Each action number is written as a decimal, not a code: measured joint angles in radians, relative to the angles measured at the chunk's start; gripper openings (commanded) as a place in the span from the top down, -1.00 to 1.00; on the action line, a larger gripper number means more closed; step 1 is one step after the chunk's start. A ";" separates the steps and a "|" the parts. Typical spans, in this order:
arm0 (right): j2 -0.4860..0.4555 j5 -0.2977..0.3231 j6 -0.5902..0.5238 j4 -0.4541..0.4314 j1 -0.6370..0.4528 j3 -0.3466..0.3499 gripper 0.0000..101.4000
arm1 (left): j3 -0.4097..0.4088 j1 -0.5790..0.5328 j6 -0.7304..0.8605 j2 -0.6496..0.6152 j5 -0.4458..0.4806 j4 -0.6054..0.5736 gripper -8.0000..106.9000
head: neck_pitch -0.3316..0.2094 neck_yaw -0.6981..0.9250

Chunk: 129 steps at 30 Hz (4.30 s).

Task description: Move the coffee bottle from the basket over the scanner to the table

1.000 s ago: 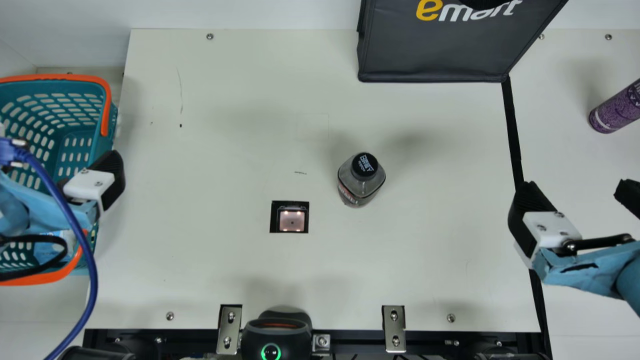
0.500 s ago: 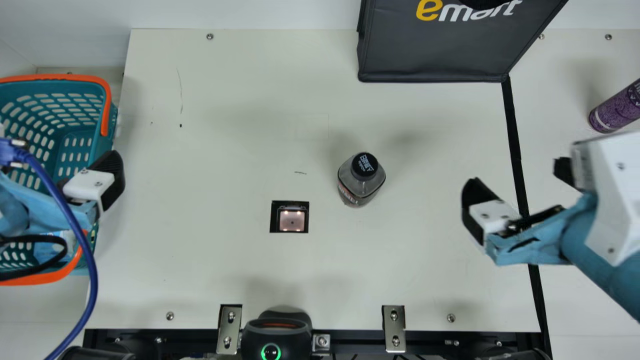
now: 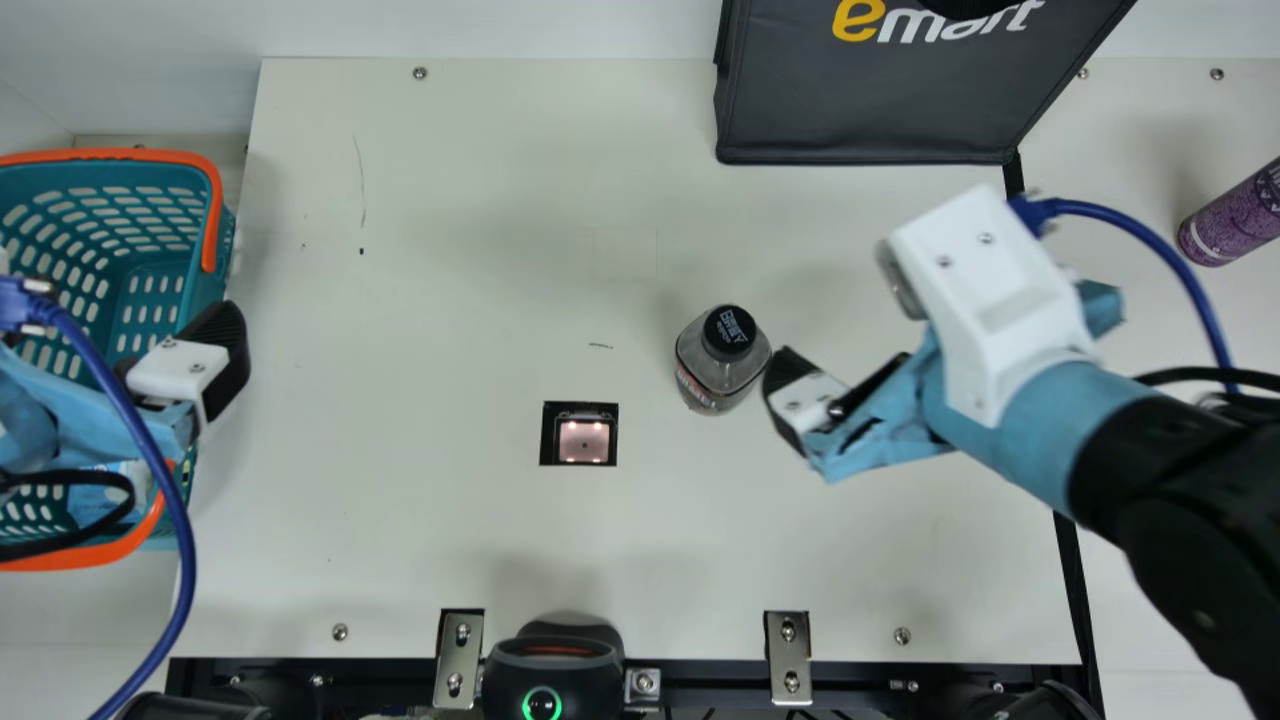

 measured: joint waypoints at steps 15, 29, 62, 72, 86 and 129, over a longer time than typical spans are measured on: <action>0.181 -0.113 0.293 -0.169 0.181 0.033 -0.87 | 0.000 0.000 0.000 0.000 0.000 0.000 -0.71 | 0.000 0.002; 0.247 -0.207 0.515 -0.253 0.179 0.118 -0.87 | 0.000 0.000 0.000 0.000 0.000 0.000 -0.71 | 0.000 0.000; 0.245 -0.174 0.659 -0.347 0.241 0.042 1.00 | 0.000 0.000 0.000 0.000 0.000 0.000 -0.71 | 0.000 0.000; 0.236 -0.117 0.649 -0.347 0.245 -0.015 1.00 | 0.000 0.000 0.000 0.000 0.000 0.000 -0.71 | 0.000 -0.075; 0.105 -0.127 0.485 -0.228 -0.005 0.069 1.00 | 0.000 0.000 0.000 0.000 0.000 0.000 -0.71 | 0.000 -0.345; 0.190 -0.221 -0.340 0.228 -1.011 0.030 1.00 | 0.000 0.000 0.000 0.000 0.000 0.000 -0.71 | 0.000 -0.345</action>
